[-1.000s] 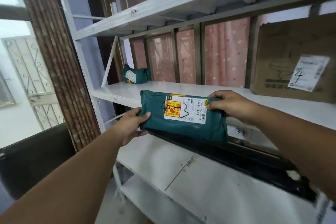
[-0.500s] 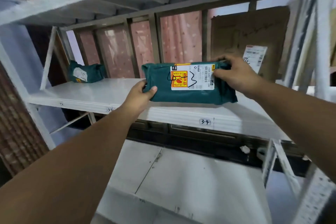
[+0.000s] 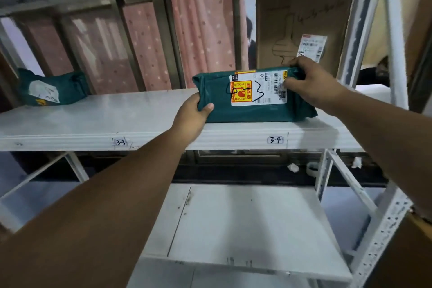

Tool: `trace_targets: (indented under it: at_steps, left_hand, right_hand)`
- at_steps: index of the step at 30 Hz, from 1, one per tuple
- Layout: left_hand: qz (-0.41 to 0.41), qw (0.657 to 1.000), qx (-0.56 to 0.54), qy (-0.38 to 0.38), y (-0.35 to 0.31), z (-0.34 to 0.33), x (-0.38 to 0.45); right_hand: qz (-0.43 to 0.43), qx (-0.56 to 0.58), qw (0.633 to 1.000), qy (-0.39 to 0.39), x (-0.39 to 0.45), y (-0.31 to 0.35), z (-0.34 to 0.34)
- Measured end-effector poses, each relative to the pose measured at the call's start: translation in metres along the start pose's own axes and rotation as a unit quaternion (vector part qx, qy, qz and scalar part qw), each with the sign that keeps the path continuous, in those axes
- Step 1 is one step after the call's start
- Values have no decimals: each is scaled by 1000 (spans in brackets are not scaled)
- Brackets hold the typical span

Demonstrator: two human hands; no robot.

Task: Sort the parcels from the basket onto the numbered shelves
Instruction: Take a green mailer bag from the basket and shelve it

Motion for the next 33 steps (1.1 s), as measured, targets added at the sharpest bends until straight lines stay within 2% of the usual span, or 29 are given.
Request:
trace_targets:
  at_steps: [8,14,21,28,33]
  left_hand:
    - [2,999,5,35,17,3,13]
    - [-12,999,35,26,17,0,12]
    - [-20,997,66,18,22,0,14]
    - [13,999,17,25,16,2,5]
    - [20,1000,-5,-6,23,12,4]
  right_hand:
    - [-29,-6,999,-38,-10,0,-5]
    - [-47,19,997,-51,-14,1,-6]
    - [-65,106,991,-49,-15,-8,-16]
    - [-42,138,989,-38,-23,-12,-21]
    - [0,102,990,-99,-23,-12,-24]
Point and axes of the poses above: each hand's wrist, its own x-axis towards the middle knuckle, its own z-axis out of the back of the hand, y = z × x, the point moved 9 cm from there along x, towards the middle knuckle, and after that the axes turned 12 degrees about -x, right-handed, at the moved point
